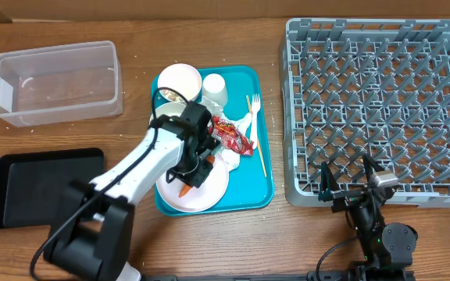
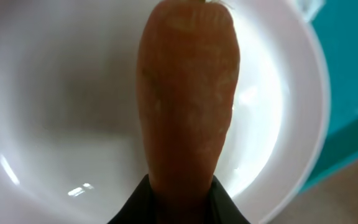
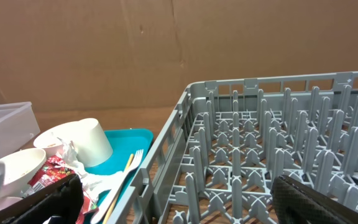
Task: Sort waste into correct bins and load items into the dishwasher rack
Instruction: 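Carry the carrot left and drop it onto the black tray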
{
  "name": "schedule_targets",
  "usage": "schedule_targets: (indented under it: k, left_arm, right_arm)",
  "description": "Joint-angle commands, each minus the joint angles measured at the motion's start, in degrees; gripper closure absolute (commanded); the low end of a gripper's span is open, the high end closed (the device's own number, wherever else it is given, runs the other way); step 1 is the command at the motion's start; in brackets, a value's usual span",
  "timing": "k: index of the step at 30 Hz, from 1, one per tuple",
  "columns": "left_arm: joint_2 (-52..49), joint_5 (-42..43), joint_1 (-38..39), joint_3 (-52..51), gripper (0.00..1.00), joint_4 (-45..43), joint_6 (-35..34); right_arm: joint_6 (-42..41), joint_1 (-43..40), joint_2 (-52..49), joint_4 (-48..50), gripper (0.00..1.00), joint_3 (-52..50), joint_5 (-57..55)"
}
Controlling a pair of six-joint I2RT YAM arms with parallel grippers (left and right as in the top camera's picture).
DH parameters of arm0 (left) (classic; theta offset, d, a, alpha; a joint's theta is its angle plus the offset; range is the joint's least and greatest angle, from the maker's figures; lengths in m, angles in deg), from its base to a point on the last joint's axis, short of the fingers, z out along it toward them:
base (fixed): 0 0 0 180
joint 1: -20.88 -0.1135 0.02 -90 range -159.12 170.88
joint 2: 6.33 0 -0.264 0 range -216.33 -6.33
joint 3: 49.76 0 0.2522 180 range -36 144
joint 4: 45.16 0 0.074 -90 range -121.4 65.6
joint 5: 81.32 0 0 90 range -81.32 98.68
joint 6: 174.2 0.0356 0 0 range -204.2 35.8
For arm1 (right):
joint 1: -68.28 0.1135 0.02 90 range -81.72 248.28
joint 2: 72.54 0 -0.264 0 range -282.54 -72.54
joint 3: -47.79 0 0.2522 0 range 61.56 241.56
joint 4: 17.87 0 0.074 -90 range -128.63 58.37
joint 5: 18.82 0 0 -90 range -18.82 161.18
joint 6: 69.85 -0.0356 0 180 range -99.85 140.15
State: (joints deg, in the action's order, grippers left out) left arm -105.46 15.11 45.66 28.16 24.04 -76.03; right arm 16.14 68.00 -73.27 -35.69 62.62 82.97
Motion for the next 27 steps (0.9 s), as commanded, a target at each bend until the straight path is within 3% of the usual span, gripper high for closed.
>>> schedule_targets:
  k: [1,5,11,18,22,27]
  left_arm:
    - [7.5,2.0,-0.3,4.6,0.96,1.9,-3.7]
    - [15.2,-1.9,-3.8,6.8,0.96,4.1,-10.4]
    - [25.7,-13.4,-16.7,7.1,0.96,6.8,-28.3]
    - [28.7,-13.8,-40.7,6.3,0.96,8.3,-42.0]
    - [27.1,-9.9,-52.5,3.0,0.96,8.1,-50.3]
    - [24.8,-9.8,-61.3,-2.8,0.96,2.1,-56.6]
  right_arm:
    - [0.4,0.3,0.6,0.3,0.00,-0.6,-0.2]
    - [0.4,0.3,0.6,0.3,0.00,-0.6,-0.2]
    - [0.4,0.3,0.6,0.3,0.00,-0.6,-0.2]
    - [0.4,0.3,0.6,0.3,0.00,-0.6,-0.2]
    - [0.4,0.3,0.6,0.3,0.00,-0.6,-0.2]
    - [0.4,0.3,0.6,0.3,0.00,-0.6,-0.2]
